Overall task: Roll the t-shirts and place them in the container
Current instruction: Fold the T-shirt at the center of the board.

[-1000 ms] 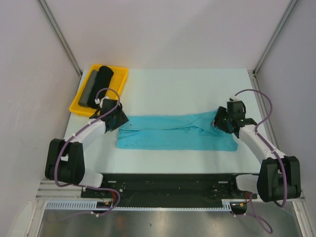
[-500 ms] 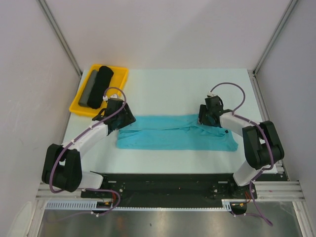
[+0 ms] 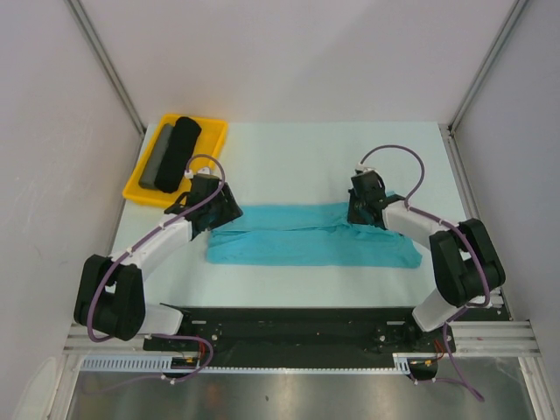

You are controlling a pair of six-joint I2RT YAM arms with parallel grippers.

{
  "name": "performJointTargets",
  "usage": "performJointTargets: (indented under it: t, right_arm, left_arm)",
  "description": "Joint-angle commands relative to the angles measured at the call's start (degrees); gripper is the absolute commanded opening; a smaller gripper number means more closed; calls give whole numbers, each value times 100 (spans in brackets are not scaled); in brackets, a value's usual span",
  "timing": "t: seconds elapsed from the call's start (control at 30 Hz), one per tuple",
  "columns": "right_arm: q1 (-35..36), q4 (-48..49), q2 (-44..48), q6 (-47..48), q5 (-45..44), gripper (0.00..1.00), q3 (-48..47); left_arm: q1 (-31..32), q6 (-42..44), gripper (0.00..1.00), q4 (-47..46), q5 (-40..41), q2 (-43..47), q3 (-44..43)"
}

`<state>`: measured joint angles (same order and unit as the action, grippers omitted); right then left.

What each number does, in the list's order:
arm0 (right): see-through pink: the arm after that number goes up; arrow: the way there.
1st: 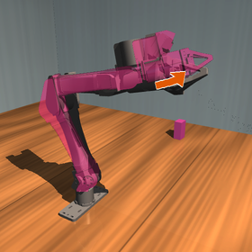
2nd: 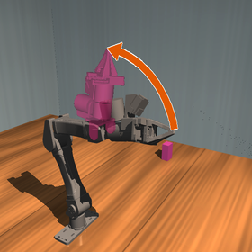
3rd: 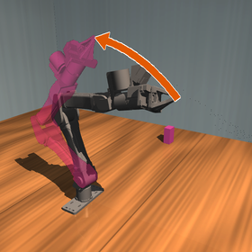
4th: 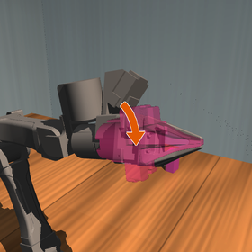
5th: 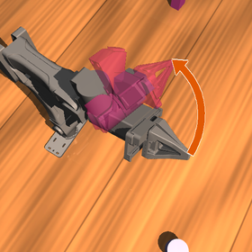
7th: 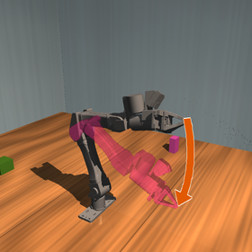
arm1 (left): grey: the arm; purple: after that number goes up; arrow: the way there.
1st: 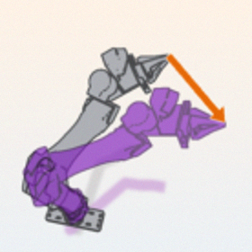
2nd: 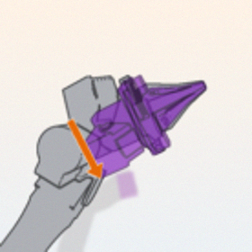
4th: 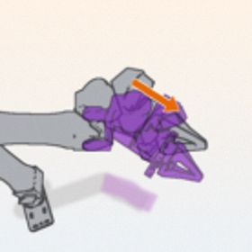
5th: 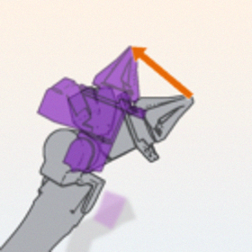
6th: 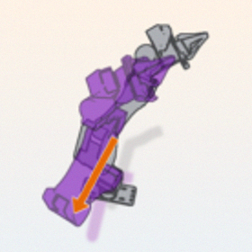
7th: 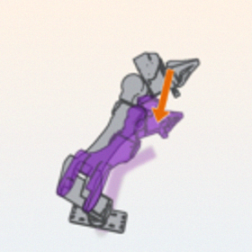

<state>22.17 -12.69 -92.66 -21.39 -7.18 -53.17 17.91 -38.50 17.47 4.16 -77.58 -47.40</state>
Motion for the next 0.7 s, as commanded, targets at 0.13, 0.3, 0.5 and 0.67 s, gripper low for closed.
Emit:
performJointTargets:
  t: [0.13,0.3,0.5,0.67]
  right_arm:
    - [533,-331,749,-383,-407,14,236]
    - [780,-480,1153,-445,-477,42,693]
    - [149,-911,2164,-506,-627,60,764]
    - [-845,-771,2104,-595,-178,49,755]
  left_arm:
    - [151,185,66,-68,-196,76,-156]
    - [476,369,67,-332,-740,-72,-165]
    - [1126,554,68,-674,-1145,-512,-419]
    - [1801,501,65,-1009,-1278,-1073,-832]
